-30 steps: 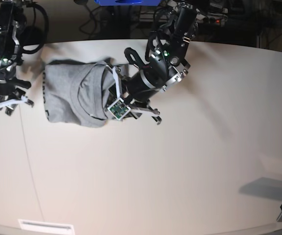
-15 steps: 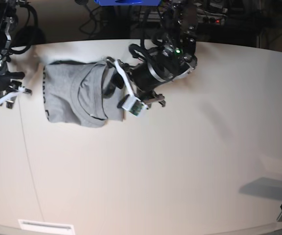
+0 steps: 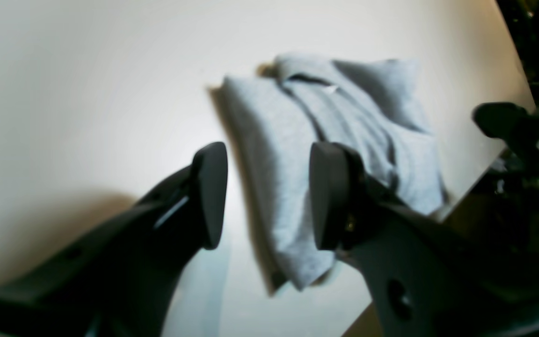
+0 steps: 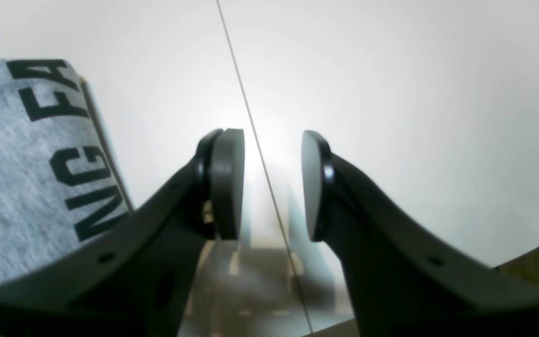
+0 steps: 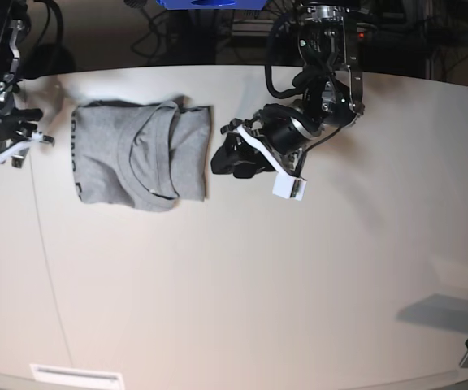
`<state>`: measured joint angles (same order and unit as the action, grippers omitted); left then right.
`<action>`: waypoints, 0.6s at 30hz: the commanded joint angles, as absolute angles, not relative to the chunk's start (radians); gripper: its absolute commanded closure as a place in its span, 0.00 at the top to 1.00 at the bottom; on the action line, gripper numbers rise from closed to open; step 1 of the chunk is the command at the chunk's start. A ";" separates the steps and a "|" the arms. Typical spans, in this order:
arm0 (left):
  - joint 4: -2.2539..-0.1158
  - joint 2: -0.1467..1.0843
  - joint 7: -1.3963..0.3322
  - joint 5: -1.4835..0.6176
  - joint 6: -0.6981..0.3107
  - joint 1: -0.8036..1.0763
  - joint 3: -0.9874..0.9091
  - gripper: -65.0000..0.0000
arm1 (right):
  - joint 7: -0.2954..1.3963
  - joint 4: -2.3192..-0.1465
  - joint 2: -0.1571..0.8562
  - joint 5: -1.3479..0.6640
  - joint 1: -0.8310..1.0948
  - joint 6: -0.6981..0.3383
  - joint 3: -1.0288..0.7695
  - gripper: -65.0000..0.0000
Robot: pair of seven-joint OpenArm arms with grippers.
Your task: Fold the T-shirt properly
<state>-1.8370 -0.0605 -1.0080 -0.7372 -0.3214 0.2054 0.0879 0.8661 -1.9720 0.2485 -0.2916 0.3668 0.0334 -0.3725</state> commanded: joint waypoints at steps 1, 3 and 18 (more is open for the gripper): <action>-1.856 -0.067 -0.987 -0.766 -0.312 0.193 0.094 0.44 | 0.846 -1.988 0.263 -0.291 0.364 0.033 -0.377 0.30; -1.853 -0.076 -0.992 -0.766 -0.291 0.189 0.094 0.44 | 0.846 -1.988 0.263 -0.291 0.366 0.033 -0.377 0.30; -1.698 -0.099 -0.993 -0.768 -0.291 0.105 0.180 0.44 | 0.846 -1.986 0.263 -0.291 0.366 0.033 -0.377 0.30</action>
